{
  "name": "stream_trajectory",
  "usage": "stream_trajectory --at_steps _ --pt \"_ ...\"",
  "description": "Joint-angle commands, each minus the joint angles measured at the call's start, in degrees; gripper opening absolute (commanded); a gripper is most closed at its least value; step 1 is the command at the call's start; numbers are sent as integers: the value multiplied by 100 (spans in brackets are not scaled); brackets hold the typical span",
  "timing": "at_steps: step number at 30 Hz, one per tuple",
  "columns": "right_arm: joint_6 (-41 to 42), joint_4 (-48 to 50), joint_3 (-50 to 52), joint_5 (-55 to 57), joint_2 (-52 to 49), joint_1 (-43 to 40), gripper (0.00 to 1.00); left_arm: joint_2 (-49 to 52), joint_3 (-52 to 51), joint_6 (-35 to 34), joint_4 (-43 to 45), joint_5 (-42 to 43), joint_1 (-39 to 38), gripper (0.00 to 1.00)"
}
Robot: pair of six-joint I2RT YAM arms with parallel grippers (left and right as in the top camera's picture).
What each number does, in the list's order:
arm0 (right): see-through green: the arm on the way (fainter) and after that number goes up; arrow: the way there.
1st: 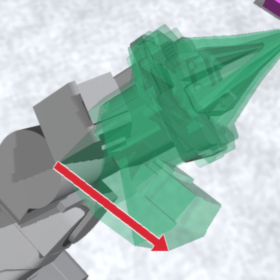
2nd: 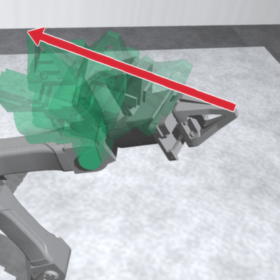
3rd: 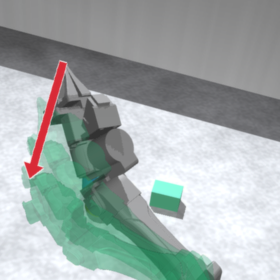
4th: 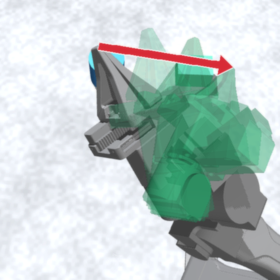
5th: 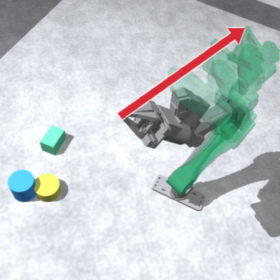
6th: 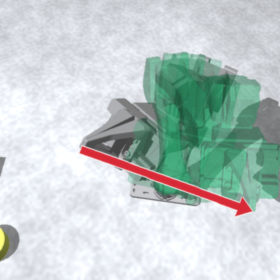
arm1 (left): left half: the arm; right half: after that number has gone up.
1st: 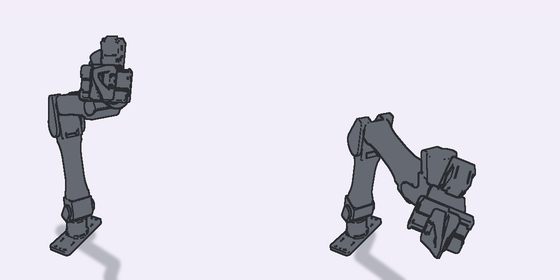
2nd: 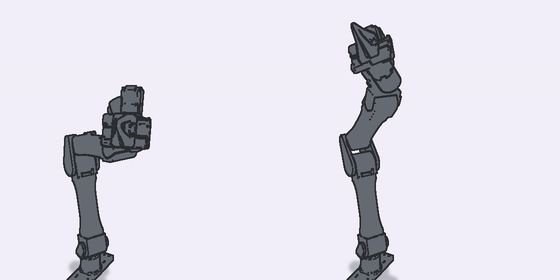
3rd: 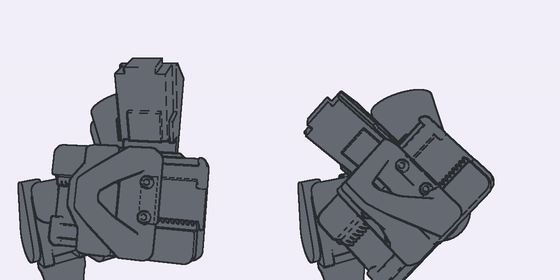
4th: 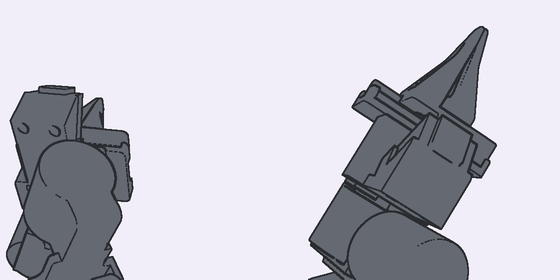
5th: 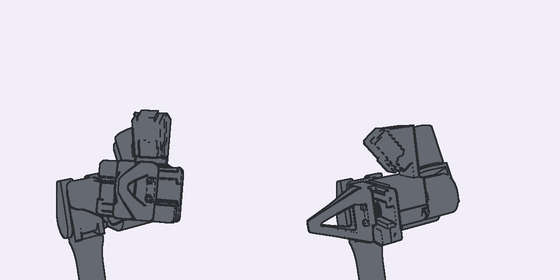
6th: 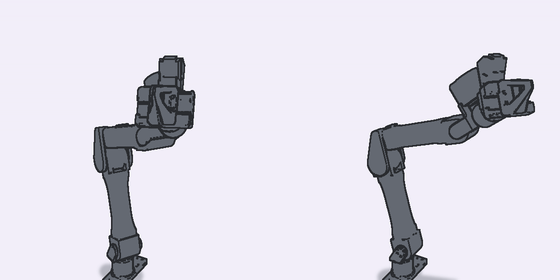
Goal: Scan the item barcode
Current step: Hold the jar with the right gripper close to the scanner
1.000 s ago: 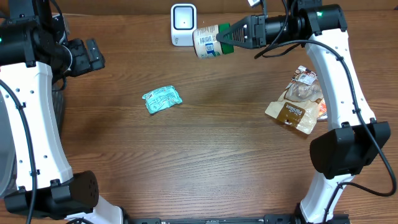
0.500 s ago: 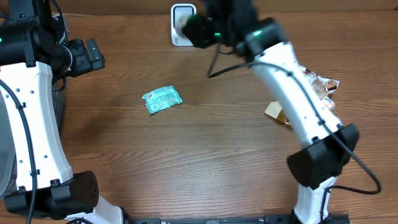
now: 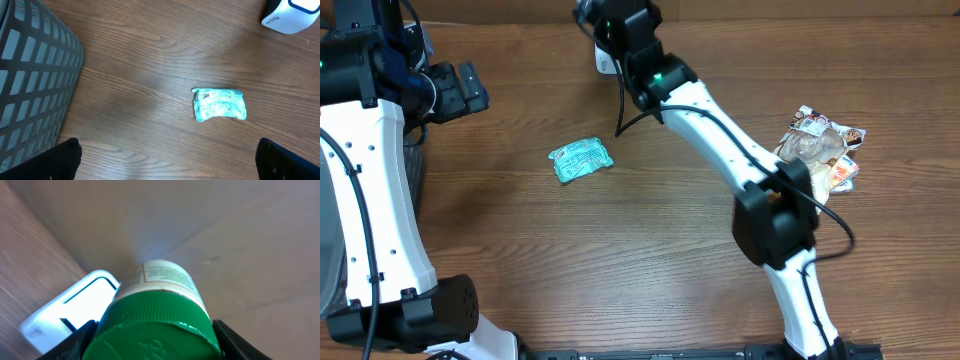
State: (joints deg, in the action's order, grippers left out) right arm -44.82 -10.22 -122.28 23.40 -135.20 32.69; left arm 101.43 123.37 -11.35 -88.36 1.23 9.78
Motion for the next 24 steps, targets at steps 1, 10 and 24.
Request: stream_trajectory --at_steps 1,10,24 --pt "-1287 588 -105 203 -232 -79 42 15 50 127 -9 -17 -7 100" --pt "-1950 2398 -103 136 -1003 -181 43 15 50 127 -9 -17 -7 100" --pt "-2579 2159 -94 129 -1086 -210 44 15 50 127 -9 -20 -7 100"
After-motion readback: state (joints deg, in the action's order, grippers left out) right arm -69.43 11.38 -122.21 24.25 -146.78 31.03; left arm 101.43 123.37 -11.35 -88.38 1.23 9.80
